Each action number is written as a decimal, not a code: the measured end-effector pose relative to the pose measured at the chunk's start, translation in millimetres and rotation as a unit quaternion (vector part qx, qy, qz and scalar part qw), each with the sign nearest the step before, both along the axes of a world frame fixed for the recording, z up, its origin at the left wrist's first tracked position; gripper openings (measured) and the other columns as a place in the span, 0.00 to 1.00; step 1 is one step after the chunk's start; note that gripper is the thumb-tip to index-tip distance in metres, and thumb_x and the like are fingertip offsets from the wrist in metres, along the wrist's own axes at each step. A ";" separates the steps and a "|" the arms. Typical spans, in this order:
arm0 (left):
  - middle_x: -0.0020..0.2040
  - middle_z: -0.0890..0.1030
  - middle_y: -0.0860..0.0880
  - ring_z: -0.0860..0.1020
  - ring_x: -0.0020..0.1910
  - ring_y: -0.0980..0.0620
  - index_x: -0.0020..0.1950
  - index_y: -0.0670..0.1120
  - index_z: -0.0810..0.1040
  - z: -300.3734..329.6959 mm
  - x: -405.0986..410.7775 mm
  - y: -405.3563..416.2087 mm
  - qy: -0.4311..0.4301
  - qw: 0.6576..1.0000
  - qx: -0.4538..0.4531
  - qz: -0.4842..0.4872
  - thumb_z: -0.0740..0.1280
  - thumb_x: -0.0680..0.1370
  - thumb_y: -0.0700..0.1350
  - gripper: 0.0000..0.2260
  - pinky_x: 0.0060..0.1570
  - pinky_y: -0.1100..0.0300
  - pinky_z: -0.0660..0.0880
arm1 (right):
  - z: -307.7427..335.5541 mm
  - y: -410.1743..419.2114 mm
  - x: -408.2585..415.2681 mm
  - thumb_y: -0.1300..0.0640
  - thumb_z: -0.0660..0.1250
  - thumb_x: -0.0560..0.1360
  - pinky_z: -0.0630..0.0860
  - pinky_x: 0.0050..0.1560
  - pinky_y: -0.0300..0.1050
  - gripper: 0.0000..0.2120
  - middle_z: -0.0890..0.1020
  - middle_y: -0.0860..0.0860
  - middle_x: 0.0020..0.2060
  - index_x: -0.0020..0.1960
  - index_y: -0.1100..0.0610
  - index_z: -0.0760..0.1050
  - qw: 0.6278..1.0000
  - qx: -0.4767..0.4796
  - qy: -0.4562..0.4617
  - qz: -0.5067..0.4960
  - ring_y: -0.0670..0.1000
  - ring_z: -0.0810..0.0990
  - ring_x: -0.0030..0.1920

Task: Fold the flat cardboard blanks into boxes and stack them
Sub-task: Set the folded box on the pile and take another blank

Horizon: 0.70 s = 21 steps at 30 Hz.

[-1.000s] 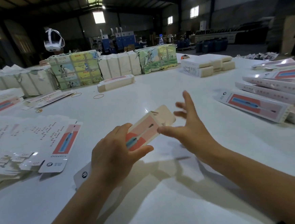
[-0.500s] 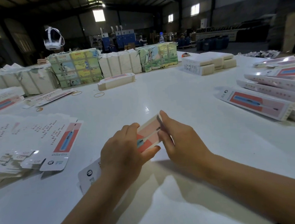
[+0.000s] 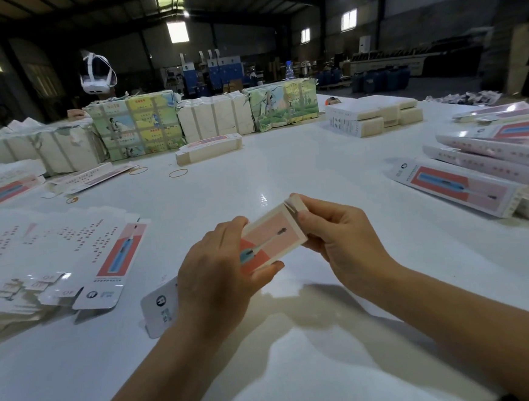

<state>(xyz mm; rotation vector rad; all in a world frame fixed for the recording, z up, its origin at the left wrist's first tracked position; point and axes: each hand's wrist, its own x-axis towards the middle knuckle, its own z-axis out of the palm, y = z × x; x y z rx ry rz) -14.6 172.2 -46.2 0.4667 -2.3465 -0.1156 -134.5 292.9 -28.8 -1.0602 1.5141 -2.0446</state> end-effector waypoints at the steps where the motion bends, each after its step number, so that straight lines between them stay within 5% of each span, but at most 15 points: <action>1: 0.48 0.82 0.42 0.81 0.38 0.44 0.58 0.40 0.77 -0.1 -0.1 0.1 0.006 1.000 -0.003 0.000 0.67 0.68 0.63 0.30 0.39 0.53 0.78 | 1.0 0.7 0.9 0.61 0.62 0.79 0.79 0.47 0.36 0.20 0.86 0.47 0.45 0.42 0.40 0.84 1.000 -0.003 0.002 0.003 0.47 0.84 0.49; 7: 0.46 0.82 0.42 0.80 0.36 0.44 0.58 0.39 0.77 -2.0 -3.1 1.4 0.010 0.999 -0.031 0.009 0.66 0.66 0.63 0.32 0.37 0.54 0.78 | -1.4 2.0 6.2 0.59 0.60 0.80 0.79 0.55 0.48 0.22 0.84 0.43 0.42 0.42 0.34 0.82 0.995 0.007 0.094 -0.044 0.51 0.82 0.49; 10: 0.46 0.82 0.41 0.81 0.35 0.43 0.57 0.38 0.78 -3.1 -4.6 1.8 0.007 0.999 -0.044 0.017 0.65 0.65 0.63 0.33 0.37 0.53 0.78 | -2.4 2.1 6.4 0.61 0.59 0.81 0.78 0.51 0.36 0.26 0.83 0.36 0.42 0.41 0.30 0.79 0.989 0.025 0.126 -0.068 0.42 0.81 0.49; 12: 0.46 0.82 0.41 0.81 0.35 0.43 0.57 0.37 0.78 -2.8 -5.0 1.5 0.008 0.998 -0.052 0.019 0.66 0.65 0.63 0.33 0.36 0.53 0.78 | -3.7 3.7 6.8 0.64 0.57 0.80 0.74 0.45 0.30 0.26 0.83 0.37 0.42 0.43 0.34 0.80 0.985 0.041 0.149 -0.075 0.41 0.80 0.46; 17: 0.45 0.82 0.41 0.81 0.34 0.43 0.56 0.37 0.78 -1.4 -4.7 2.2 0.003 0.999 -0.048 0.018 0.69 0.64 0.61 0.32 0.34 0.53 0.78 | -6.6 4.8 10.0 0.65 0.54 0.81 0.73 0.41 0.31 0.24 0.82 0.38 0.47 0.52 0.38 0.78 0.977 0.055 0.187 -0.090 0.44 0.79 0.47; 19: 0.44 0.82 0.41 0.80 0.34 0.43 0.56 0.37 0.78 -0.6 -4.6 3.5 -0.001 0.999 -0.041 0.019 0.73 0.62 0.59 0.32 0.33 0.53 0.78 | -9.5 4.4 11.1 0.64 0.55 0.81 0.72 0.40 0.36 0.19 0.82 0.46 0.44 0.60 0.46 0.77 0.966 0.074 0.223 -0.110 0.47 0.77 0.46; 21: 0.43 0.82 0.41 0.80 0.34 0.43 0.55 0.36 0.78 1.3 -4.7 5.8 0.000 0.999 -0.040 0.026 0.72 0.63 0.60 0.32 0.32 0.53 0.78 | -11.8 3.8 13.7 0.61 0.56 0.81 0.69 0.38 0.31 0.16 0.80 0.42 0.41 0.66 0.53 0.73 0.951 0.100 0.269 -0.118 0.42 0.76 0.41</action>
